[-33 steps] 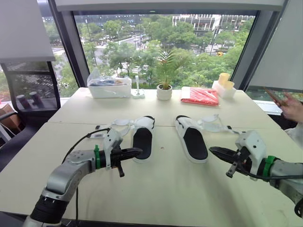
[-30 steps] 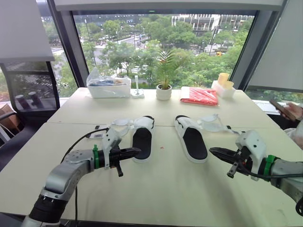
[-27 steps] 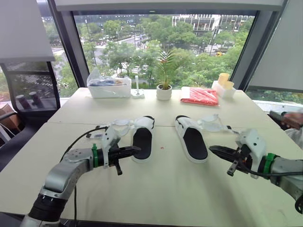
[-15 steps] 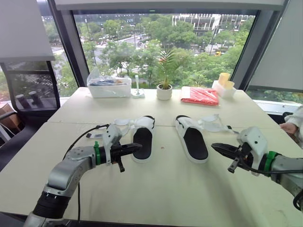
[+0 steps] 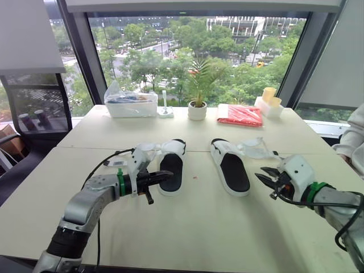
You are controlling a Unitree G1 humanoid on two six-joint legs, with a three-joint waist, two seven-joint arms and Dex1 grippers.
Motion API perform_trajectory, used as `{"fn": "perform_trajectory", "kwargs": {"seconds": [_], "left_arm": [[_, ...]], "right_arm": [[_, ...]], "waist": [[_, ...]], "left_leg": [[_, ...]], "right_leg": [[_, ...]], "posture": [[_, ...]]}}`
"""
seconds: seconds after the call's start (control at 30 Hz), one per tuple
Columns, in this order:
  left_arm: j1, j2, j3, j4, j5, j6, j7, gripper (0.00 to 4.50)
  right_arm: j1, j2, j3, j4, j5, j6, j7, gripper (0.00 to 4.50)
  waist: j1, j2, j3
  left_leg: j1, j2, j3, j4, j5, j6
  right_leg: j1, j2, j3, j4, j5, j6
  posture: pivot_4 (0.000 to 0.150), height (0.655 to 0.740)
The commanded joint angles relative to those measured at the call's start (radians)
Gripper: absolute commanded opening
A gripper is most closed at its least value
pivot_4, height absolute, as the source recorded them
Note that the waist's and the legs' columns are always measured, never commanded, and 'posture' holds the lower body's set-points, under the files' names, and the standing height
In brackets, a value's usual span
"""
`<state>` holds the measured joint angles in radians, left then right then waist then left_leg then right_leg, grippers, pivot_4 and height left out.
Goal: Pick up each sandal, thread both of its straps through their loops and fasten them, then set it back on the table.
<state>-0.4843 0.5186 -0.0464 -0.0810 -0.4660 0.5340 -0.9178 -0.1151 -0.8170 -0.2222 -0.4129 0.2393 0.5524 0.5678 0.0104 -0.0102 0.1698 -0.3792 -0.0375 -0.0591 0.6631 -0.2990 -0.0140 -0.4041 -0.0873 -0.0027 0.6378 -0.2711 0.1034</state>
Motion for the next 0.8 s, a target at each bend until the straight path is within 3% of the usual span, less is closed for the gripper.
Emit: {"fn": "perform_trajectory", "kwargs": {"seconds": [0.03,0.13,0.4,0.8], "left_arm": [[-0.003,-0.006,0.004,-0.022,0.001,-0.018,0.0,0.0],[-0.001,-0.023,-0.015,-0.025,0.013,-0.026,0.008,0.0],[0.011,-0.047,-0.029,-0.048,0.024,-0.026,0.019,0.0],[0.074,-0.047,-0.017,-0.113,0.021,-0.02,0.072,0.0]], "right_arm": [[-0.1,0.006,0.071,0.059,-0.113,-0.089,-0.061,2.96],[-0.215,0.043,0.16,0.201,-0.219,-0.167,-0.124,4.48],[-0.484,0.125,0.362,0.65,-0.428,-0.407,-0.173,4.48],[-0.854,0.289,0.491,1.352,-0.616,-0.732,-0.391,4.48]], "waist": [[-0.003,0.0,0.0],[-0.007,0.0,0.0],[-0.007,0.0,0.0],[-0.031,0.0,0.0]], "left_leg": [[0.0,0.0,0.0,0.0,0.0,0.0],[0.0,0.0,0.001,0.0,0.0,-0.001],[-0.003,0.0,0.001,0.0,0.004,-0.007],[-0.005,0.0,0.002,0.0,0.005,-0.009]], "right_leg": [[-0.001,0.0,0.0,0.0,0.0,0.0],[-0.001,0.0,0.0,0.001,0.0,0.0],[-0.004,0.0,0.0,0.001,0.0,0.0],[-0.008,0.0,0.0,0.003,0.0,0.0]], "posture": [[0.15,0.7374],[0.15,0.7374],[0.15,0.7374],[0.15,0.7374]]}}
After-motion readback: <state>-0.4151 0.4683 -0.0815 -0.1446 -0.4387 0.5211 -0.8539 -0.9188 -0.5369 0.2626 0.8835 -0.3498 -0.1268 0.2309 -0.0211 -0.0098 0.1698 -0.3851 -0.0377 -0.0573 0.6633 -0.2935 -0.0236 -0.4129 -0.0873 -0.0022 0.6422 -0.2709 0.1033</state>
